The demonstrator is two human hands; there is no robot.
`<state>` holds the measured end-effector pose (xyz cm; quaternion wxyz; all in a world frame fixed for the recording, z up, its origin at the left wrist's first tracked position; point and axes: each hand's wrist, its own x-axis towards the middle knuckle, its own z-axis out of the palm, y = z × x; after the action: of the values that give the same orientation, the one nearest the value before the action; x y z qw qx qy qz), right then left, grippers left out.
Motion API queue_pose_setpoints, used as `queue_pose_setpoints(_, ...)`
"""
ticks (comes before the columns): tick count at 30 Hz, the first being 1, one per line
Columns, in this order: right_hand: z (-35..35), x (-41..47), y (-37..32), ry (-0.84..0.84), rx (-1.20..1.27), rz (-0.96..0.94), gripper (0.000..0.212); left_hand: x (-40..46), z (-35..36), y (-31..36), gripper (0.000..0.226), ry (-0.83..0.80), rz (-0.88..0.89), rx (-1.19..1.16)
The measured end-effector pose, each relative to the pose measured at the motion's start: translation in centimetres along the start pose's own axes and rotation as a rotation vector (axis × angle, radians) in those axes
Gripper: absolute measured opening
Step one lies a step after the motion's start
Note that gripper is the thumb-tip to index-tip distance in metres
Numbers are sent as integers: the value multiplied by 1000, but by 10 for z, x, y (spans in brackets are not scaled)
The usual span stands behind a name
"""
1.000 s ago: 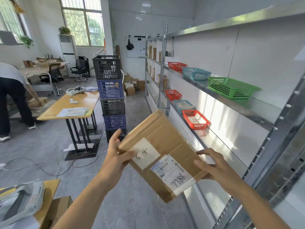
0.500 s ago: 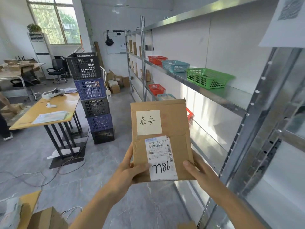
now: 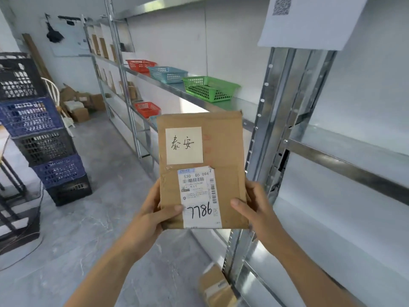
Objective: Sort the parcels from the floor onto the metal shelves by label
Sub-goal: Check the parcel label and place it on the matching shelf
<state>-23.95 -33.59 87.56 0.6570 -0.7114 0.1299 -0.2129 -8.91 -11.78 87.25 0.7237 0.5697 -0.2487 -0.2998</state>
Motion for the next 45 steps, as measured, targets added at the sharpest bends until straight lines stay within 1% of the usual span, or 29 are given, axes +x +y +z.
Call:
queue_pose_setpoints(2,-5,-21,-9,67,-4,-27,69,-1,7,3,80,-80,7,-9)
queue_pose_setpoints(5,-15,-61,-30,170,-38,-67,71,-2,24,8,82,-234,0,-23)
queue_pose_setpoints(10,-40,-163,-63,418,-101,-105,70,-10,87,7,80,-512,-15,20)
queue_pose_setpoints(12,-50,-210,-71,527,-123,-99,71,-22,122,3,78,-624,-34,23)
queue_pose_setpoints(16,-76,-309,-83,729,-124,-97,70,-57,203,-12,88,-816,-103,22)
queue_pose_setpoints(18,-96,-401,-81,902,-95,-109,69,-110,276,-28,86,-987,-142,38)
queue_pose_setpoints(21,-104,-430,-82,943,-101,-105,68,-123,301,-32,86,-1003,-190,4)
queue_pose_setpoints(22,-107,-444,-82,966,-99,-107,68,-130,311,-36,89,-1039,-207,15)
queue_pose_setpoints(24,-120,-509,-84,1058,-81,-112,67,-167,361,-53,100,-1163,-251,33)
queue_pose_setpoints(25,-125,-535,-81,1085,-77,-106,67,-185,379,-59,101,-1210,-251,48)
queue_pose_setpoints(28,-144,-646,-80,1222,-72,-79,68,-269,459,-85,83,-1293,-293,60)
queue_pose_setpoints(32,-166,-760,-84,1339,-68,-62,71,-360,539,-112,79,-1413,-318,113)
queue_pose_setpoints(34,-172,-808,-87,1396,-58,-84,69,-397,573,-120,78,-1465,-320,135)
queue_pose_setpoints(36,-176,-847,-90,1440,-60,-98,65,-429,603,-124,78,-1516,-316,154)
queue_pose_setpoints(40,-186,-908,-92,1522,-40,-106,66,-479,652,-136,77,-1610,-329,170)
queue_pose_setpoints(43,-196,-940,-88,1565,-37,-113,65,-509,682,-147,79,-1654,-364,185)
queue_pose_setpoints(45,-202,-956,-82,1606,-20,-109,69,-524,703,-157,77,-1678,-396,192)
